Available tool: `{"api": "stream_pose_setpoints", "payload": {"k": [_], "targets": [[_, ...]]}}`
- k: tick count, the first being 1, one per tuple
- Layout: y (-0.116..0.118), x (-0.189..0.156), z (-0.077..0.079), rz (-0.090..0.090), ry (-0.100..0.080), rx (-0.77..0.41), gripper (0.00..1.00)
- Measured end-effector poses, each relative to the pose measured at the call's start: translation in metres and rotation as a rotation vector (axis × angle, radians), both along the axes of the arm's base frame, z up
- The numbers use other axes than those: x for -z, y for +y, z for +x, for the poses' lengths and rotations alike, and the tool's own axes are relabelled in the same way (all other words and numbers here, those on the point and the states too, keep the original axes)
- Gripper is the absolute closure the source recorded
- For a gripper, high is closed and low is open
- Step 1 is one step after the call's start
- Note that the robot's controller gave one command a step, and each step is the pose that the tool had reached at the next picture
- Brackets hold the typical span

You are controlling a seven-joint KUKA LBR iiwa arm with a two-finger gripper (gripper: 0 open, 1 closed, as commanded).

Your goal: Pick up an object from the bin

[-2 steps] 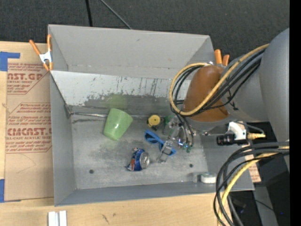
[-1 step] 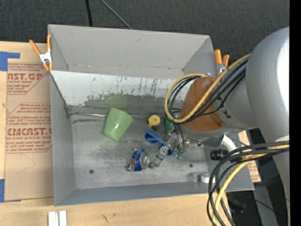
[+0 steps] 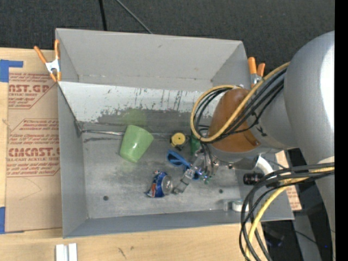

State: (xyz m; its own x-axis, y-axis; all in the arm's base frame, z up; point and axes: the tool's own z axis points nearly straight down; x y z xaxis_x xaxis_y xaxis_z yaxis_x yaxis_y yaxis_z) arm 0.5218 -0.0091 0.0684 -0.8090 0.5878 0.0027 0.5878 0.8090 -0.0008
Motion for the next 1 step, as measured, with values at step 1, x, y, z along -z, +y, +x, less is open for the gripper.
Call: {"api": "stream_pose_setpoints", "payload": {"k": [1], "targets": [[0.0000,-0.0008,0.0005,0.000,-0.002,0.000,1.00]]}}
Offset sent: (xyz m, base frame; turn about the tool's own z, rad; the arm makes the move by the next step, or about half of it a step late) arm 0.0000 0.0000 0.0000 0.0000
